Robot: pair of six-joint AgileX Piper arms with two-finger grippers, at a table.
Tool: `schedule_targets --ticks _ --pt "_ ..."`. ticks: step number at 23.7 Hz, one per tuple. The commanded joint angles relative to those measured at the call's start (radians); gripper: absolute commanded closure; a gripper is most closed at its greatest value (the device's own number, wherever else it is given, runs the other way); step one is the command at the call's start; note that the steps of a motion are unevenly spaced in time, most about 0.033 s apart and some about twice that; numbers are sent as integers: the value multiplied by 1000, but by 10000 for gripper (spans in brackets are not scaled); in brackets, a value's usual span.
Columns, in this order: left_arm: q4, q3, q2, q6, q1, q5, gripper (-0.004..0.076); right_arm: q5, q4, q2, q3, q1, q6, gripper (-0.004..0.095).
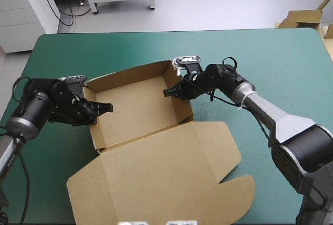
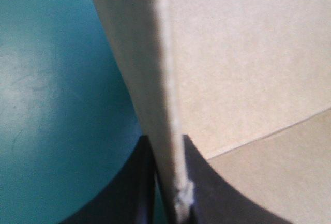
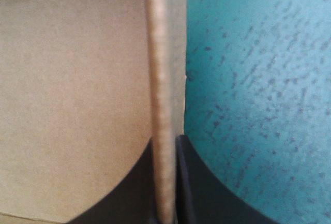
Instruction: Fold the box
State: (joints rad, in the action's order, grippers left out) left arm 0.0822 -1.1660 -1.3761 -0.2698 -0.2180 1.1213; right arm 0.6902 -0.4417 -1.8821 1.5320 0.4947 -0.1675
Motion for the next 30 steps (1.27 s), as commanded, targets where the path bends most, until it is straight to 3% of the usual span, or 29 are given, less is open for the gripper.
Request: schedule_targets --ticks 1,6,7,11,16,21,30 --pt "50 -26 -22 -61 -77 -80 731 43 -123 66 36 20 12 927" --pt "22 -91 -104 -50 -112 -61 731 98 80 100 36 20 104 928" --pt "3 -158 -140 -46 -117 -35 731 139 217 120 38 20 179 928" --pt "11 -379 -268 13 -117 53 731 271 479 167 38 20 315 928" --pt "21 -582 -405 55 -138 144 731 378 504 170 36 -37 327 929" --pt "53 -638 -507 83 -192 146 731 435 409 170 34 -152 304 929" --pt "120 -638 -543 85 -196 150 731 384 413 160 34 -148 283 923"
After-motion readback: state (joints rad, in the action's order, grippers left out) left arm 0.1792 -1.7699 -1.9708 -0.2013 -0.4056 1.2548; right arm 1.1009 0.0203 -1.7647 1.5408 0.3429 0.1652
